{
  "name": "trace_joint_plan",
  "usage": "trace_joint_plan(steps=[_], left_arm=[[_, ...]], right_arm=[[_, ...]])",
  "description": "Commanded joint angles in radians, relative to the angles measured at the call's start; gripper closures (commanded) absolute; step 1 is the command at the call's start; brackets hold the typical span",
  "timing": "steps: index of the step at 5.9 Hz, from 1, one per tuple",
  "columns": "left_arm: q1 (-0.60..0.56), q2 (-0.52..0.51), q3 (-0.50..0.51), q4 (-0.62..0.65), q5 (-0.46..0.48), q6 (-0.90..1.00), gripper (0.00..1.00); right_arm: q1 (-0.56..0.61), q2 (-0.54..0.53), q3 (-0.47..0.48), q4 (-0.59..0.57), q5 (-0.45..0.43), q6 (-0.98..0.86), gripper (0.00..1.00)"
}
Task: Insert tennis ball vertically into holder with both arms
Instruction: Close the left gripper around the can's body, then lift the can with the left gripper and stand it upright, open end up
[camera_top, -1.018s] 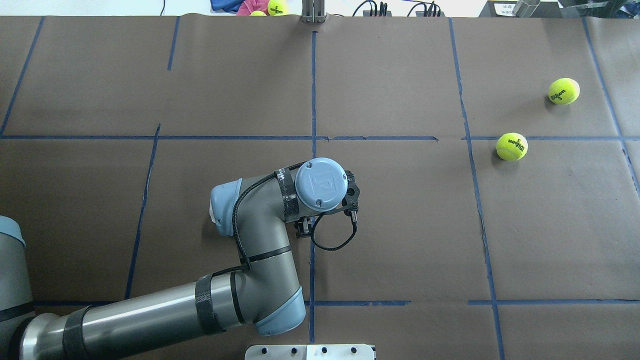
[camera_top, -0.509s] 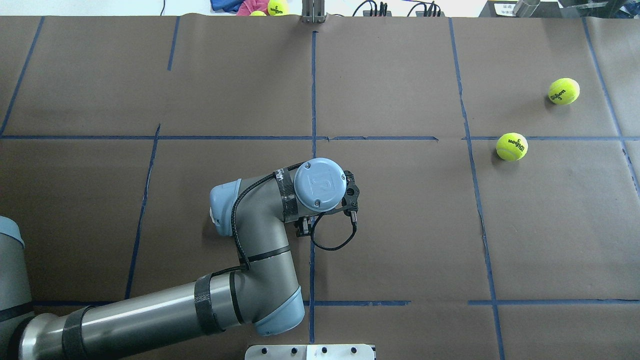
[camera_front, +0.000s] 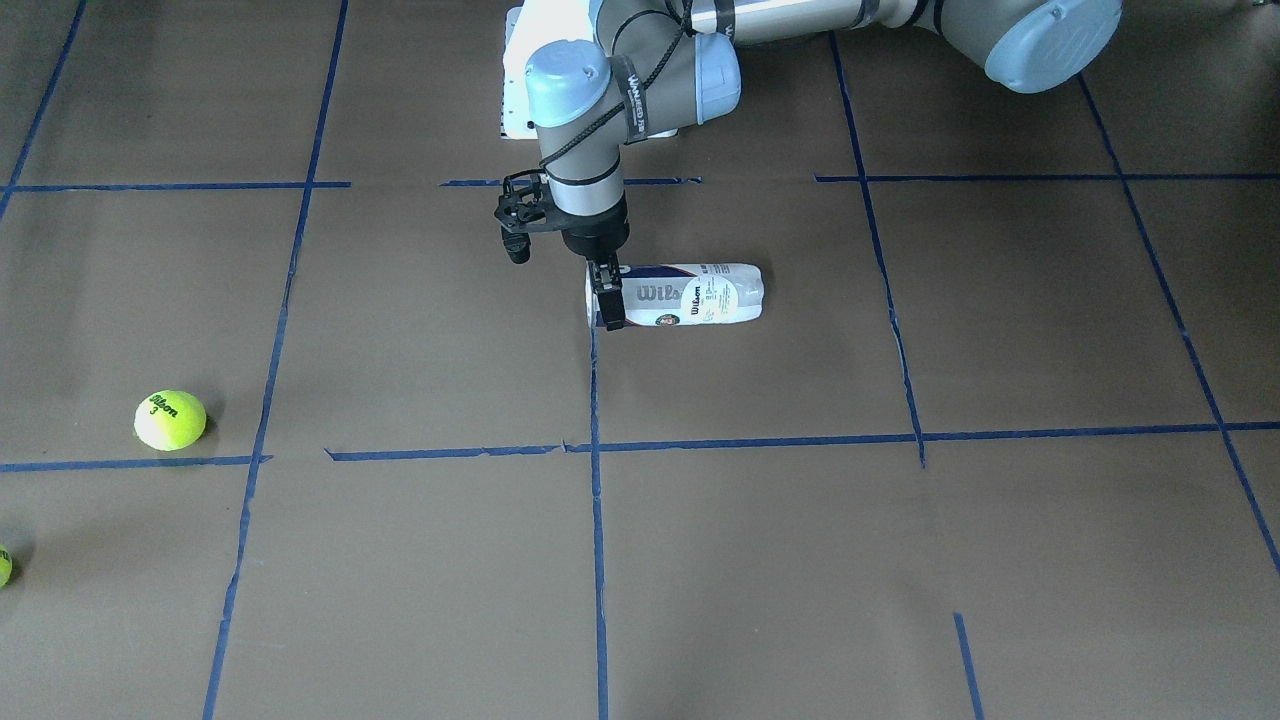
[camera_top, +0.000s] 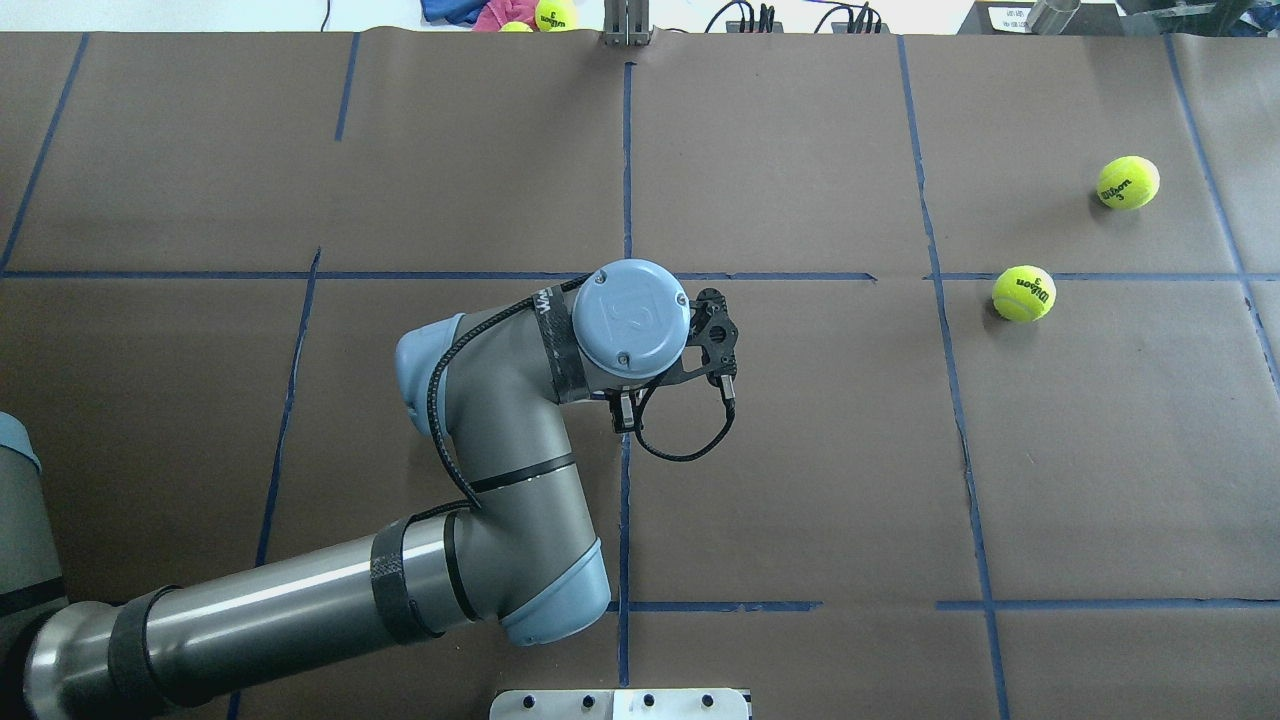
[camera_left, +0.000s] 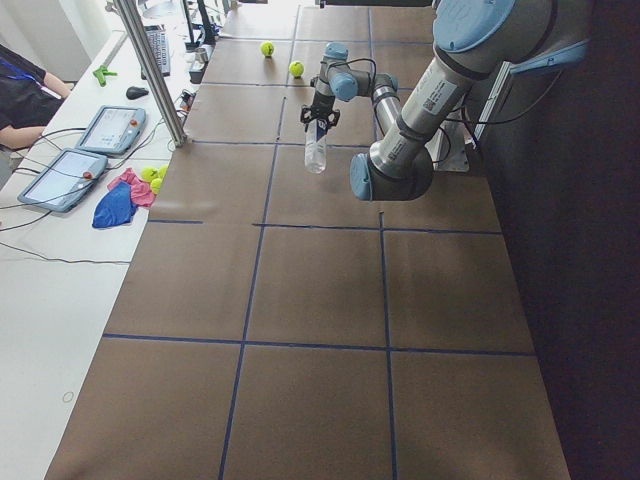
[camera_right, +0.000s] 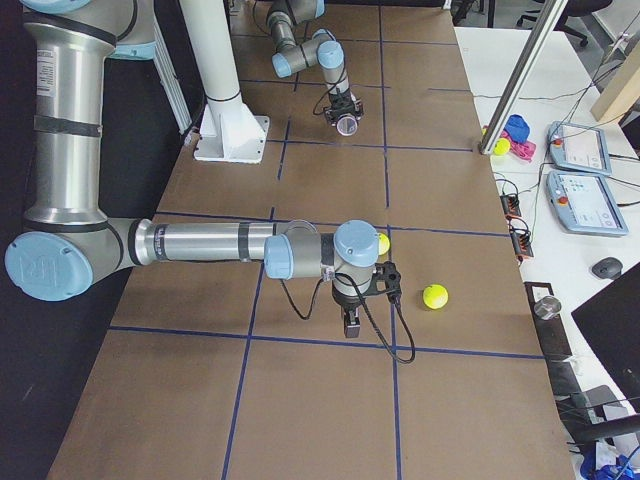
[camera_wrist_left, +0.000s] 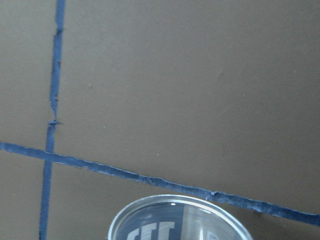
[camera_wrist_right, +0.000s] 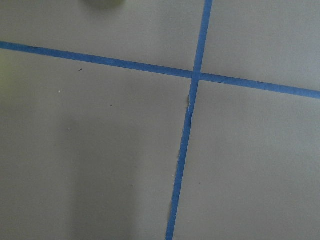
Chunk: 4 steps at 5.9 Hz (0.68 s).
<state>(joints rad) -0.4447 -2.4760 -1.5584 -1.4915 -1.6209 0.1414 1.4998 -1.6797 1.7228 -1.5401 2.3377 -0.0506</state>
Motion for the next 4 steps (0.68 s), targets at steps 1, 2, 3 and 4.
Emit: trace_joint_plan(steps=[1,2,3,4], left_arm=[[-0.085,-0.009,-0.127,-0.053,-0.104,-0.014,0.20],[-0.129,-0.006,-0.138,-0.190,-0.166,-0.157,0.20],[-0.158,0.000,-0.134,-0.369,-0.206,-0.242,0.20],[-0.161,0.018,-0.131,-0.545,-0.212,-0.346,0.20]], right_arm=[[0.000,0.002,0.000,0.000,0.002,0.002,0.00],[-0.001,0.005,0.006,0.017,0.002,-0.002,0.00],[-0.001,0.040,0.008,0.046,0.002,0.000,0.00],[-0.001,0.047,0.012,0.046,0.011,0.003,0.00]])
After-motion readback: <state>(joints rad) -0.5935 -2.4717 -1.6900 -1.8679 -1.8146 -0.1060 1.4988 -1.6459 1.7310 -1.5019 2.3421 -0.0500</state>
